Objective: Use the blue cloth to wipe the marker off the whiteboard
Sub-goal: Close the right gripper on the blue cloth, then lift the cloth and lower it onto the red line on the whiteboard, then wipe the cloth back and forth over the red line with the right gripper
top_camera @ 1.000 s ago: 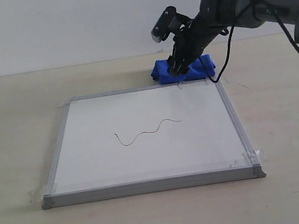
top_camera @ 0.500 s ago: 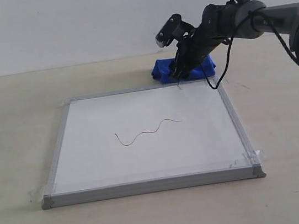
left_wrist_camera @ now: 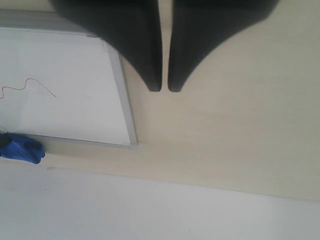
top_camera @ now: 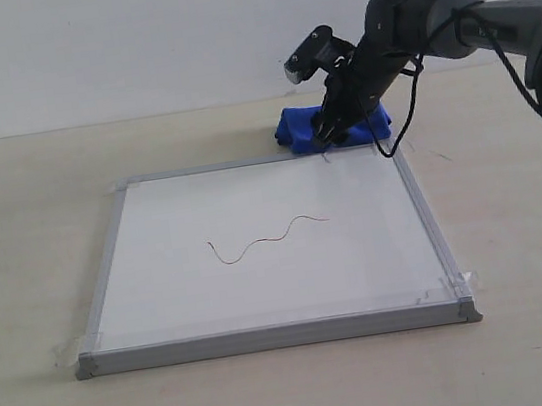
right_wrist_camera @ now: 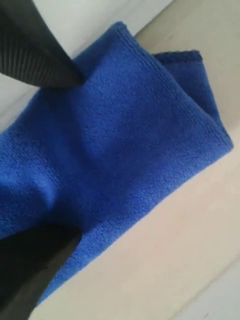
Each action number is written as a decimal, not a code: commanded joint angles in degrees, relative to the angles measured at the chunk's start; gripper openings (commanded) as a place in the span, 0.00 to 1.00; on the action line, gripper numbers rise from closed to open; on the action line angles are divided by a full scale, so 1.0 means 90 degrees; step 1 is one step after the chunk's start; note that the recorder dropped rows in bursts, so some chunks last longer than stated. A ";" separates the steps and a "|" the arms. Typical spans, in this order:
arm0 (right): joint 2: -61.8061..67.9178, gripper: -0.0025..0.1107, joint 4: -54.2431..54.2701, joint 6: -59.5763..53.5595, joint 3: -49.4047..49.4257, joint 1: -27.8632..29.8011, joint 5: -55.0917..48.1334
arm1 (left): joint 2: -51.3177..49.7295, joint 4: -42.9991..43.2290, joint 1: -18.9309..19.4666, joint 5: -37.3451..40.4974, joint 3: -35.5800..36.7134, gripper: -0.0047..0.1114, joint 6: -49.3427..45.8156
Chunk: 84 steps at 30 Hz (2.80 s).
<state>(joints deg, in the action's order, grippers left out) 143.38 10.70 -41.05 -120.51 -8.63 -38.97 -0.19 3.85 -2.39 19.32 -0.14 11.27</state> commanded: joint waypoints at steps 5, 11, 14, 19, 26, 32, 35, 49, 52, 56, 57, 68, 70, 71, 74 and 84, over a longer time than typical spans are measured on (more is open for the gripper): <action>0.0009 0.51 -0.0131 0.0175 -0.0015 0.0068 -0.0448 | 0.0022 -0.0019 0.0008 -0.0045 0.0016 0.08 0.0059; 0.0009 0.02 -0.0089 0.0236 -0.0015 0.0068 -0.0245 | 0.0022 -0.0019 0.0008 -0.0045 0.0016 0.08 0.0059; -0.0007 0.02 -0.0092 0.0626 -0.0015 0.0068 0.0097 | 0.0022 -0.0019 0.0008 -0.0045 0.0016 0.08 0.0059; -0.0728 0.02 -0.0082 0.1024 -0.0015 0.0068 0.0123 | 0.0022 -0.0019 0.0008 -0.0045 0.0016 0.08 0.0059; -0.1711 0.02 0.0270 0.1364 0.0470 0.0052 -0.0426 | 0.0022 -0.0019 0.0008 -0.0045 0.0016 0.08 0.0059; -0.2722 0.02 0.0377 0.1358 0.2334 -0.0006 0.0630 | 0.0022 -0.0019 0.0008 -0.0045 0.0016 0.08 0.0059; -0.3325 0.02 0.0536 0.1336 0.3313 -0.0022 0.1068 | 0.0022 -0.0019 0.0008 -0.0045 0.0016 0.08 0.0059; -0.4498 0.02 0.0577 0.1650 0.6795 -0.1413 0.3017 | 0.0022 -0.0019 0.0008 -0.0045 0.0016 0.08 0.0059; -0.4339 0.02 0.0577 0.1685 0.6795 -0.1413 0.3198 | 0.0022 -0.0019 0.0008 -0.0045 0.0016 0.08 0.0059; -0.4050 0.02 0.0577 0.1778 0.6795 -0.1413 0.3664 | 0.0022 -0.0019 0.0008 -0.0045 0.0016 0.08 0.0059; -0.3967 0.02 0.0577 0.1827 0.6795 -0.1413 0.3823 | 0.0022 -0.0019 0.0008 -0.0045 0.0016 0.08 0.0059; -0.3256 0.02 0.0577 0.1925 0.6325 -0.1413 0.3586 | 0.0022 -0.0019 0.0008 -0.0045 0.0016 0.08 0.0059; -0.3274 0.02 0.0577 0.1911 0.6325 -0.1413 0.3504 | 0.0022 -0.0019 0.0008 -0.0045 0.0016 0.08 0.0059; -0.3302 0.02 0.0577 0.1854 0.6325 -0.1413 0.3447 | 0.0022 -0.0019 0.0008 -0.0045 0.0016 0.08 0.0059; -0.3434 0.10 0.0577 0.1521 0.6325 -0.1413 0.3267 | 0.0022 -0.0019 0.0008 -0.0045 0.0016 0.08 0.0059; -0.3719 0.64 0.0577 0.1221 0.6325 -0.1413 0.3376 | 0.0022 -0.0019 0.0008 -0.0045 0.0016 0.08 0.0059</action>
<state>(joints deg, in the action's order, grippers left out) 110.68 15.86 -28.42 -63.29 -21.17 -9.56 -0.19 3.85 -2.39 19.32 -0.14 11.27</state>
